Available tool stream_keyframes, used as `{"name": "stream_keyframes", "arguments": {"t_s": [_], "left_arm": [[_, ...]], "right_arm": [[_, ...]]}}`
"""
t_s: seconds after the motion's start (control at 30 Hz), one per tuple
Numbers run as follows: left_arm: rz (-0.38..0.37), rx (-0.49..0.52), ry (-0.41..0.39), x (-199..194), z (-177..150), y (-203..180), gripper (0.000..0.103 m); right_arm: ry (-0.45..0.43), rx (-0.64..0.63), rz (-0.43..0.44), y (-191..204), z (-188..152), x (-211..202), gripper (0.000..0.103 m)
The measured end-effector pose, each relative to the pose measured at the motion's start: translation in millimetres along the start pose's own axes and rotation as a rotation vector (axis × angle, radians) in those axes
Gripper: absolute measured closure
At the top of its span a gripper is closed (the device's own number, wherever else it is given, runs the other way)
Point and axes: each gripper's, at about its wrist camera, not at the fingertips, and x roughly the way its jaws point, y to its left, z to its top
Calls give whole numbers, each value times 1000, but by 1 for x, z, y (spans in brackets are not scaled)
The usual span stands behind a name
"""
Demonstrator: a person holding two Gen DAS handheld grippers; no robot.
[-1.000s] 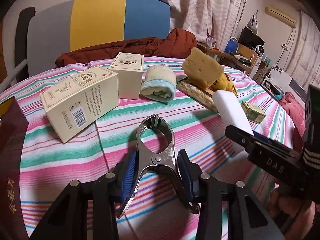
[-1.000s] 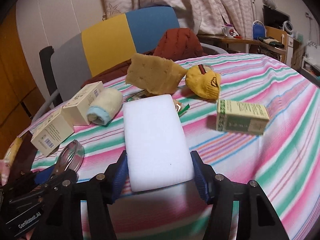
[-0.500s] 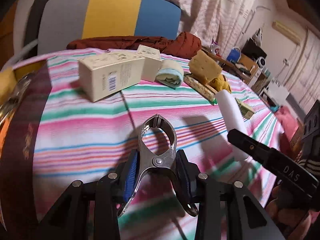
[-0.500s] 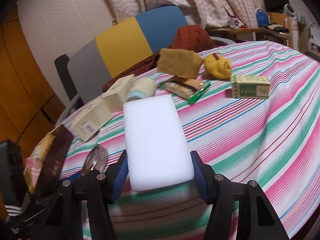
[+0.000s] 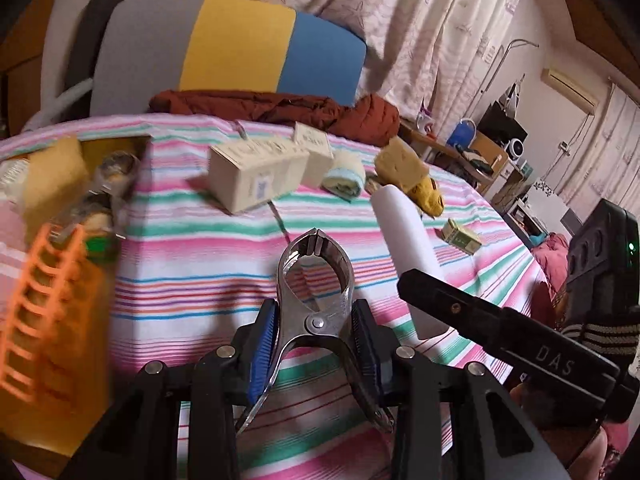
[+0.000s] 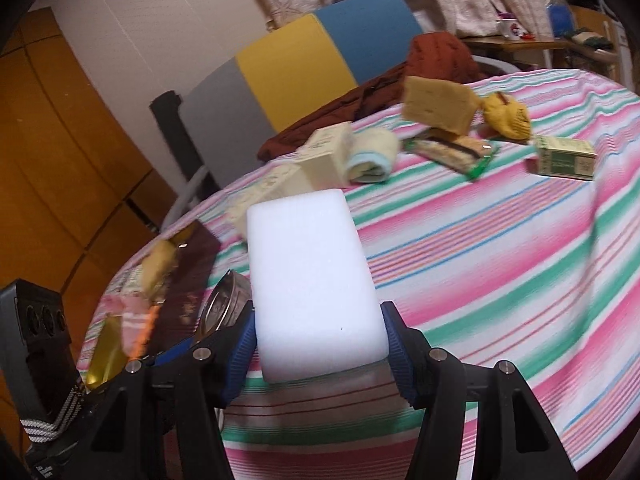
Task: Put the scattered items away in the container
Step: 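Carry the metal clip and white sponge over the gold tray with both grippers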
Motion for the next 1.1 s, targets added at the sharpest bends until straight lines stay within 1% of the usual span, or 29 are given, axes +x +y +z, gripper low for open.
{"name": "stream_keyframes", "arguments": {"t_s": [0.17,0.37,0.5,0.63,0.77,0.93,1.0,1.1], "left_arm": [[32,-26,-44,-33,8,24,65],[104,-66,-86,-72,14,64,65],[156,-123,-114,-94,16,99,65],[217,-187,-130,-112,15,141,65],[282,-237,-117,-123,13,181,65],[362,-289,-64,-119,6,228,65],[389,-294,-50,-115,6,241,65],[425,-296,-16,-108,8,254,65]], "right_arm": [[23,-35,85,41,6,7,43],[84,-102,179,103,6,29,43],[128,-146,229,142,1,47,43],[177,-185,259,175,-7,65,43],[244,-179,291,201,-16,83,43],[331,-140,336,227,-27,108,43],[353,-127,343,237,-31,119,43],[370,-127,332,249,-34,134,42]]}}
